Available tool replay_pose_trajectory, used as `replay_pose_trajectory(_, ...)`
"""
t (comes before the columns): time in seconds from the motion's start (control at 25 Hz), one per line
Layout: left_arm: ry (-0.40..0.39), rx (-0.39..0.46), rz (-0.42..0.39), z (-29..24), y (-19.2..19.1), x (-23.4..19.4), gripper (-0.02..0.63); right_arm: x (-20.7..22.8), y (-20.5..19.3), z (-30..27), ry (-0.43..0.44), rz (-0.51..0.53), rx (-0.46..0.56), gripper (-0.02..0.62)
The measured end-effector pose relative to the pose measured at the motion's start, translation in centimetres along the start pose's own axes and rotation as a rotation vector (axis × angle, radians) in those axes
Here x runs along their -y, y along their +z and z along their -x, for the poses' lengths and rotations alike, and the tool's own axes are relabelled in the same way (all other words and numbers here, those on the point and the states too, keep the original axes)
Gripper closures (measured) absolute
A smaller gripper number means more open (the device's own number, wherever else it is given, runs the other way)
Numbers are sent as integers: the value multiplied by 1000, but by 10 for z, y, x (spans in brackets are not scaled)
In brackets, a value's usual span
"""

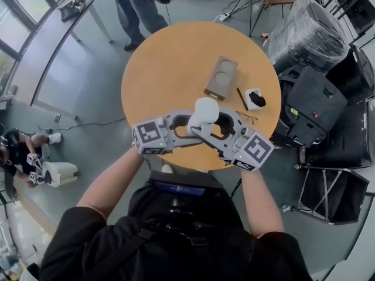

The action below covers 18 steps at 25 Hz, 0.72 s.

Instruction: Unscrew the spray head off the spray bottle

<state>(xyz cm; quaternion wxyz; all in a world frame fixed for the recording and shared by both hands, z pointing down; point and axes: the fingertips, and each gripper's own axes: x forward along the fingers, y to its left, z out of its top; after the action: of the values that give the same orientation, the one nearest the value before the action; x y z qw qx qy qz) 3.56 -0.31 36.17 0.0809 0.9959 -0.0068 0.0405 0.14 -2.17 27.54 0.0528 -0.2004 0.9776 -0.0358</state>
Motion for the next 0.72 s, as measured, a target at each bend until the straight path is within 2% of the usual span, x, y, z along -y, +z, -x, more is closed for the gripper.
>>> replay_pose_trajectory(0.16,-132,-2,40,5,6,23,299,-17,5,1,125,-40,20,362)
replay_pose_trajectory(0.24,-147,-15,31,5,5,27,299,-19,10,4,152,-60,35,362)
replay_pose_trajectory(0.52,-64,-73,-6,5,-25,18,298,-7,35,7,98,-70,86,362)
replay_pose_trajectory(0.72,-10,-16,-17,6,-36,14,298,-3,57,11,59,-53,92,362)
